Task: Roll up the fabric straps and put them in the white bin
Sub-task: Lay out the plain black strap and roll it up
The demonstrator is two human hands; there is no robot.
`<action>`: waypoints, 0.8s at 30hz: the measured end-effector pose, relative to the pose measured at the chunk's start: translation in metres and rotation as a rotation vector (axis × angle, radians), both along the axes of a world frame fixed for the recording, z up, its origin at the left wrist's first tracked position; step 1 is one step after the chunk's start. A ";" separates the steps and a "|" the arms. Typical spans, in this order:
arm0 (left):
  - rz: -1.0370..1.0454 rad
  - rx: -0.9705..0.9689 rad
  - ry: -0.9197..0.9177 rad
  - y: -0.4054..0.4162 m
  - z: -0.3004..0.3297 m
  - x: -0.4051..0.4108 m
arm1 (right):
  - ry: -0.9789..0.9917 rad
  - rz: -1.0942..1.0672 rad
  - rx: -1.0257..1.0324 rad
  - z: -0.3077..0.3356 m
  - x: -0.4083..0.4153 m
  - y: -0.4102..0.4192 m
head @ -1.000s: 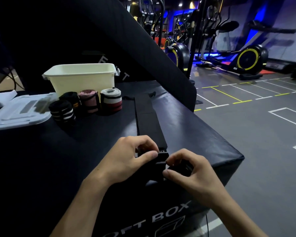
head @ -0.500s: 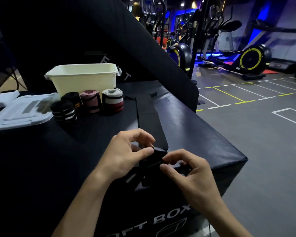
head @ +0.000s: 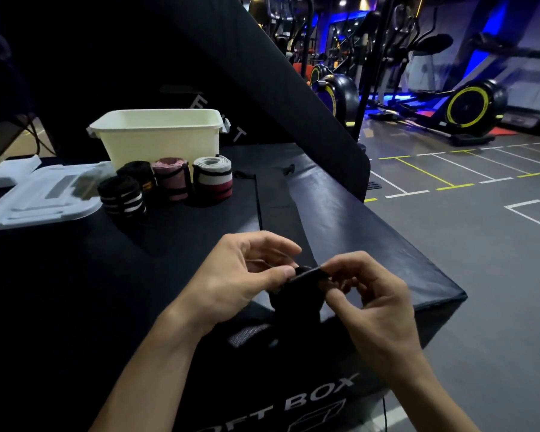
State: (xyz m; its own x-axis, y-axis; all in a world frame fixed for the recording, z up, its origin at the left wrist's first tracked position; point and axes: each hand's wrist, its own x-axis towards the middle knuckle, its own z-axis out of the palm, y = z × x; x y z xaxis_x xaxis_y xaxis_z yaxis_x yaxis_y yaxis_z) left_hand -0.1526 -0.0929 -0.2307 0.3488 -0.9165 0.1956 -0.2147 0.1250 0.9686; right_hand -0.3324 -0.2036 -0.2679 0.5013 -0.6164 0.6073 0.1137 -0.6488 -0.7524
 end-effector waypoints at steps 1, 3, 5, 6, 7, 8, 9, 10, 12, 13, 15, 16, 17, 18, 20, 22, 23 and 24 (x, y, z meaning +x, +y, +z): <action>-0.002 -0.002 0.008 0.000 0.000 -0.001 | 0.013 -0.011 -0.009 -0.001 0.000 0.000; -0.001 -0.011 0.021 -0.001 0.000 -0.003 | 0.059 -0.034 -0.023 -0.002 0.000 0.000; 0.002 -0.022 0.035 -0.002 0.000 -0.004 | 0.106 -0.052 -0.059 -0.002 -0.001 -0.001; 0.004 -0.025 0.040 -0.002 -0.001 -0.004 | 0.120 -0.058 -0.079 -0.002 -0.001 -0.001; 0.007 -0.024 0.042 -0.002 -0.001 -0.004 | 0.123 -0.063 -0.089 -0.002 -0.001 -0.001; 0.012 -0.020 0.041 -0.002 -0.002 -0.005 | 0.123 -0.062 -0.088 -0.002 -0.001 -0.001; 0.018 -0.017 0.040 -0.002 -0.002 -0.005 | 0.121 -0.059 -0.083 -0.002 -0.001 0.000; 0.024 -0.016 0.044 -0.002 -0.002 -0.006 | 0.117 -0.054 -0.073 -0.001 -0.001 0.000; 0.034 -0.017 0.057 -0.001 -0.002 -0.006 | 0.105 -0.033 -0.043 0.000 -0.002 0.001; 0.037 -0.017 0.062 -0.001 -0.001 -0.006 | 0.098 -0.024 -0.025 0.000 -0.003 0.001; 0.043 -0.016 0.060 0.000 0.000 -0.006 | 0.086 -0.010 -0.004 0.002 -0.004 0.003; 0.045 -0.015 0.056 0.000 0.000 -0.006 | 0.084 -0.004 0.003 0.003 -0.005 0.003; 0.046 -0.012 0.053 0.001 0.000 -0.006 | 0.084 0.000 0.009 0.004 -0.005 0.004; 0.046 -0.008 0.051 0.001 0.000 -0.006 | 0.082 0.001 0.016 0.005 -0.005 0.004; 0.045 0.000 0.048 0.001 0.000 -0.007 | 0.076 0.006 0.030 0.005 -0.006 0.004; 0.044 0.009 0.033 0.001 0.000 -0.007 | 0.067 0.012 0.043 0.004 -0.006 0.003; 0.043 0.014 0.025 0.001 0.000 -0.007 | 0.060 0.019 0.051 0.004 -0.006 0.003; 0.043 0.018 0.023 0.001 0.000 -0.008 | 0.051 0.029 0.061 0.003 -0.005 0.002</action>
State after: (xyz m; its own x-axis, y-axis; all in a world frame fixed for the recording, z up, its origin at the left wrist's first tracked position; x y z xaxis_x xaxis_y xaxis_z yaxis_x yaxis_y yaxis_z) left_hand -0.1603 -0.0917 -0.2305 0.3919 -0.9040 0.1708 -0.1968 0.0990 0.9754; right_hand -0.3377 -0.2011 -0.2646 0.5487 -0.6364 0.5421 0.0922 -0.5985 -0.7958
